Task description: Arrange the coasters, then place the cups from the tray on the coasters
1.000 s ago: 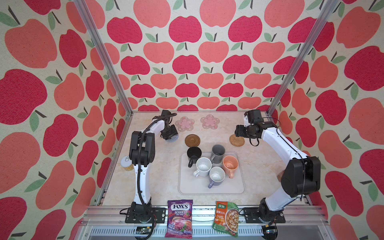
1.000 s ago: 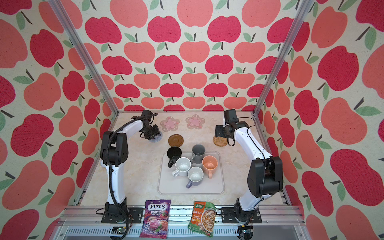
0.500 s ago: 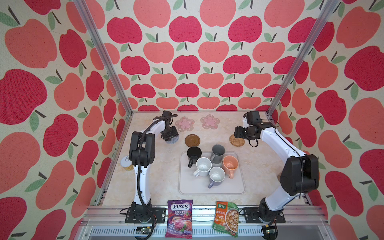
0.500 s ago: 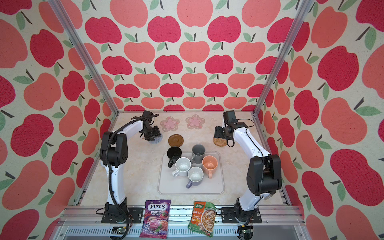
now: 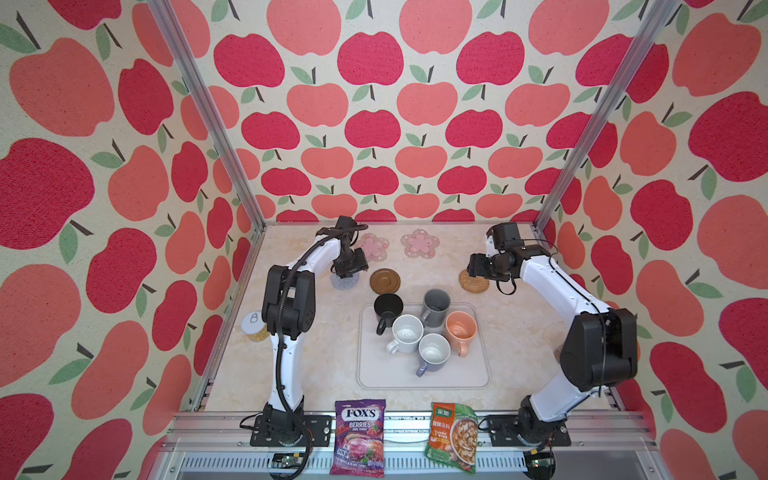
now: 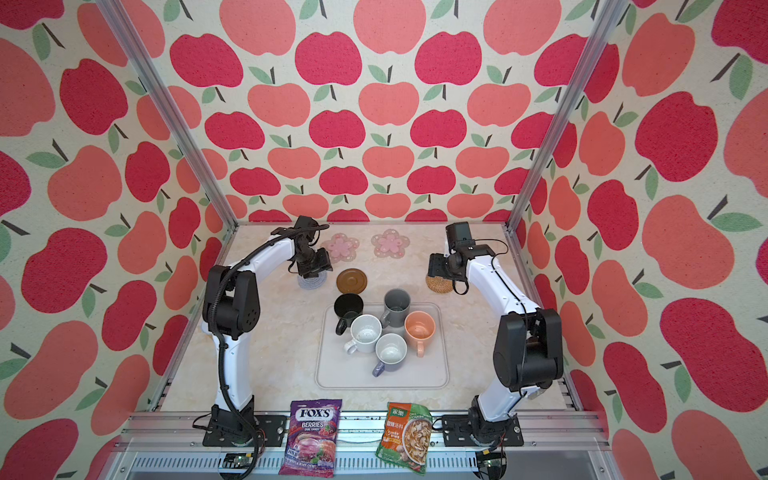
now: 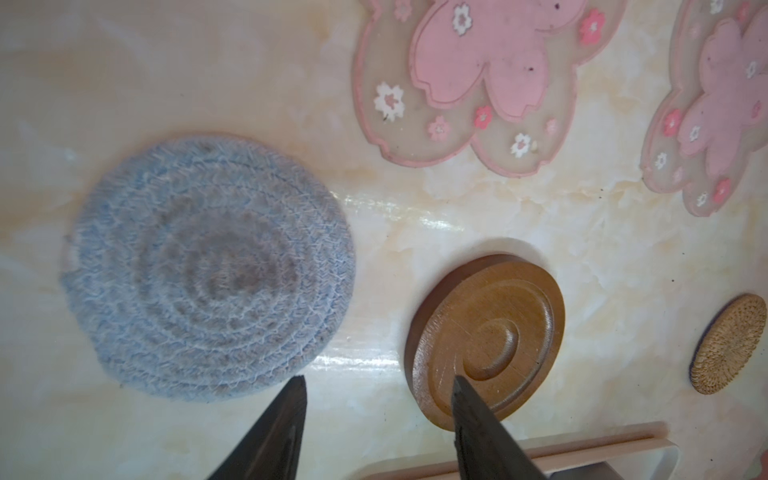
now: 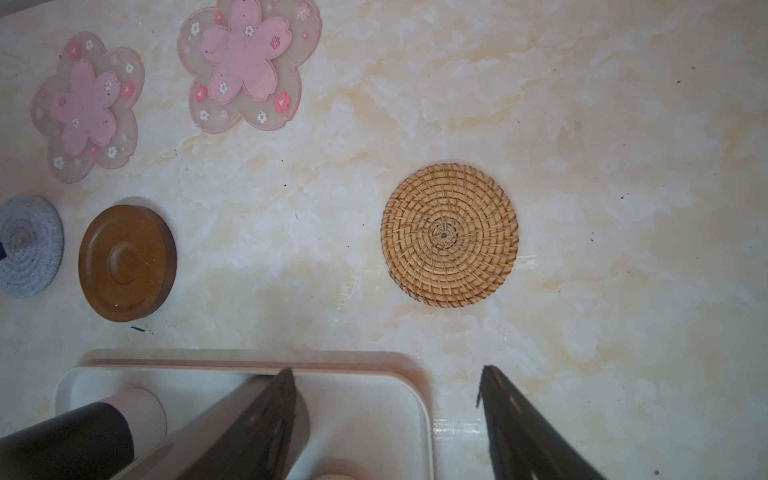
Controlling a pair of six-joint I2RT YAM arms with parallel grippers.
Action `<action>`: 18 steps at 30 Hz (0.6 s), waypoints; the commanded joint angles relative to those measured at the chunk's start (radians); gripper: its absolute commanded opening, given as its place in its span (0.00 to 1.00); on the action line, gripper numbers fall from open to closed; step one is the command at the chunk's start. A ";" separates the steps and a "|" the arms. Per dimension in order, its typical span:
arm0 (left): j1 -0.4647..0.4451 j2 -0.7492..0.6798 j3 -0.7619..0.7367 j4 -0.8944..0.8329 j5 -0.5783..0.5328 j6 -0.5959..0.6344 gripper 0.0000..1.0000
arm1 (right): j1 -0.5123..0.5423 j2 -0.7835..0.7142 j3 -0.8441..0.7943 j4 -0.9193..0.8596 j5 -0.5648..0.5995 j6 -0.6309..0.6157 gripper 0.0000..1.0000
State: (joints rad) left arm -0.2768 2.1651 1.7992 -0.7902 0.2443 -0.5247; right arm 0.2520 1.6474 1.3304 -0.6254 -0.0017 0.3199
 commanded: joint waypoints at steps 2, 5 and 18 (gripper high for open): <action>-0.027 0.008 0.035 -0.025 0.061 0.017 0.54 | -0.005 0.001 -0.017 -0.004 -0.016 0.022 0.73; -0.049 0.037 0.049 -0.014 0.090 0.018 0.51 | -0.005 -0.004 -0.022 -0.001 -0.017 0.023 0.73; -0.100 0.110 0.095 -0.029 0.112 0.025 0.49 | -0.004 0.001 -0.019 -0.003 -0.022 0.025 0.73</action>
State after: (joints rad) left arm -0.3714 2.2570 1.8797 -0.8055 0.3305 -0.5213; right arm 0.2520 1.6474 1.3178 -0.6224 -0.0055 0.3237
